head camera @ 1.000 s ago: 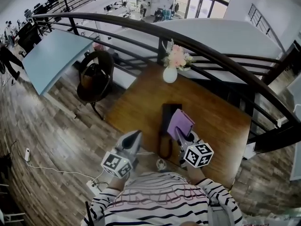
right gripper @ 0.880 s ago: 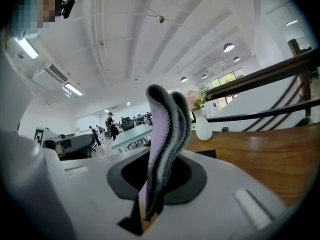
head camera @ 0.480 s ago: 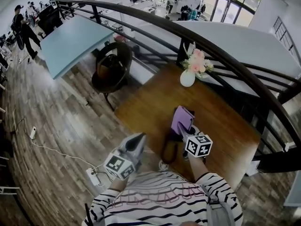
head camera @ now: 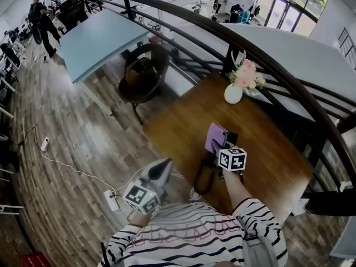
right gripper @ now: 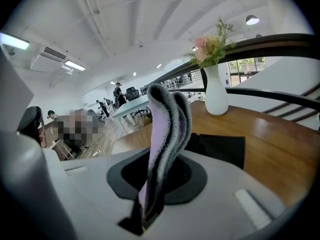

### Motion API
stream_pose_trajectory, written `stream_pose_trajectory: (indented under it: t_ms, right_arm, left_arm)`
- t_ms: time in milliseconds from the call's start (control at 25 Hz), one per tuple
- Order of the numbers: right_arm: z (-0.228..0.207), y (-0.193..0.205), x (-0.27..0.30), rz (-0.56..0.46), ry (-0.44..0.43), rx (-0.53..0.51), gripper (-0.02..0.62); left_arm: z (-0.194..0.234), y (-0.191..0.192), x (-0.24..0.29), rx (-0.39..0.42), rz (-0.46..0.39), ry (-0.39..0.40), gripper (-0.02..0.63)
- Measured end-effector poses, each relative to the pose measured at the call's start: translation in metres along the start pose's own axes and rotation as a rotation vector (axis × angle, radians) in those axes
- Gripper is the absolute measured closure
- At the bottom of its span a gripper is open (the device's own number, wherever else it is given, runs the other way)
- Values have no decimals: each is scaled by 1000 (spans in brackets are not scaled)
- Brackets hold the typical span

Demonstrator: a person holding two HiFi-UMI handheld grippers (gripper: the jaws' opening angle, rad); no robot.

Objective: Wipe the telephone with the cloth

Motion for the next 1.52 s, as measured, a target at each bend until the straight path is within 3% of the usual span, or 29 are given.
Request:
stream_pose_trajectory:
  t_ms: [360,640,1240,1520]
  right_arm:
    - [-17,-2,17,23,30,40,545]
    - [-32,1,-8,10,75,71,543]
    - [-105,22,-73,-10,261,146,541]
    - [-95,21,-92,-61,275,129,543]
  left_arm:
    - [13,2,12,-8,3,14,607]
    - [0,0,21,-2,13,62,607]
    - [-23,9,48,-10,36,176,607]
    - [-34,11,41,-18,45,182,607]
Point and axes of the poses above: the fingertips, and each gripper's own axes: x forward along the fingers, z to its left, y out of its underside, the point moved 1 cm from there along -x, backward along the fingers
